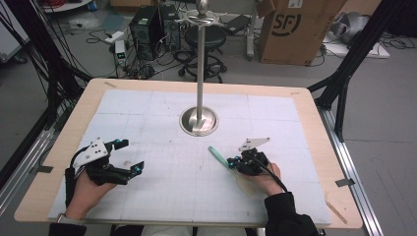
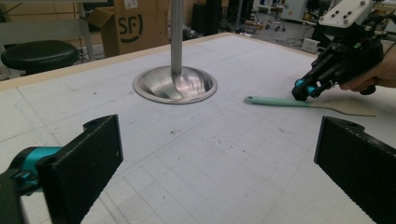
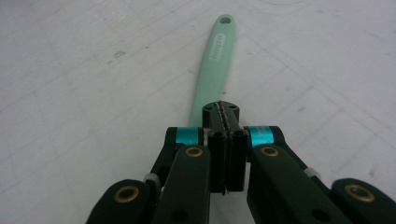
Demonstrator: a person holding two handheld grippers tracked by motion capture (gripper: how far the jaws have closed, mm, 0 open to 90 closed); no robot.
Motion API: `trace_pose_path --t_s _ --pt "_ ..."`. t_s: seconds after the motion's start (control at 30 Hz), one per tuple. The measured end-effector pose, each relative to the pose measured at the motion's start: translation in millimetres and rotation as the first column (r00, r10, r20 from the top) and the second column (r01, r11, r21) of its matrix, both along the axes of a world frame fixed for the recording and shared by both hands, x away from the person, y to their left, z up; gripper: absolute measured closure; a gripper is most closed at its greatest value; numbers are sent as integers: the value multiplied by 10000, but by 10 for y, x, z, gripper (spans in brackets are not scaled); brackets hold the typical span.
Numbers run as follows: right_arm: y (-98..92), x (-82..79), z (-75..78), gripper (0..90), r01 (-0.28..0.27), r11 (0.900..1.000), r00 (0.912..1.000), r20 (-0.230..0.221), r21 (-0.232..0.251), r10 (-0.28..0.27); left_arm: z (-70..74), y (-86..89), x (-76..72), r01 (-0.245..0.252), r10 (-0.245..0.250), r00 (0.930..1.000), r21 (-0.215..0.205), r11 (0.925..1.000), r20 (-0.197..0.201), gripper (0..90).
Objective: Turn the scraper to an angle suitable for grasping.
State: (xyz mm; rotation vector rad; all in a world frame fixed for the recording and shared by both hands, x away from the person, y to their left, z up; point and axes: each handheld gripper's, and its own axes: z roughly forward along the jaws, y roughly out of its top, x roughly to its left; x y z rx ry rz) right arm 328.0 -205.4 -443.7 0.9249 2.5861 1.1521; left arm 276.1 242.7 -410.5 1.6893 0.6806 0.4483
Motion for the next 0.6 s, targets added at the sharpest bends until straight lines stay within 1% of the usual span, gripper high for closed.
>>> trace_pose_path --t_s 0.03,0.07,0.1,0.23,0.27,0.33,0.37,0.43,0.53,0.57,0.6 --pt "0 0 0 900 0 10000 10000 0 0 0 0 0 0 14 -14 10000 8 10000 6 17" --pt "25 -10 4 900 -133 9999 9999 -60 -14 133 1 0 1 29 -29 10000 9 10000 12 17" --pt "77 -29 9 900 -379 9993 9992 -103 -75 378 1 0 0 17 -17 10000 2 10000 10 17" --pt "141 -55 17 900 -566 9983 9983 -114 -135 564 1 2 0 6 -6 10000 -10 10000 -2 17" --pt "154 -64 21 900 -619 9980 9979 -179 -120 616 1 3 1 18 -18 10000 3 10000 8 16" --pt "187 -75 19 900 -925 9957 9954 -244 -79 923 -1 1 0 -3 3 10000 5 10000 4 17" --pt "208 -90 24 900 -977 9951 9950 -243 -126 974 0 3 1 16 -16 10000 11 10000 10 17" --pt "246 -108 27 900 -1301 9914 9909 -359 -96 1297 1 2 0 4 -4 10000 -26 10000 10 16" --pt "293 -138 33 900 -1588 9872 9866 -400 -147 1581 1 4 1 1 -1 10000 -13 10000 19 17" --pt "302 -154 33 900 -1744 9847 9829 -617 -58 1737 1 7 1 -1 1 10000 -3 10000 17 17" --pt "304 -156 31 900 -1912 9815 9798 -606 -41 1906 2 9 0 -16 16 10000 -3 10000 33 17"
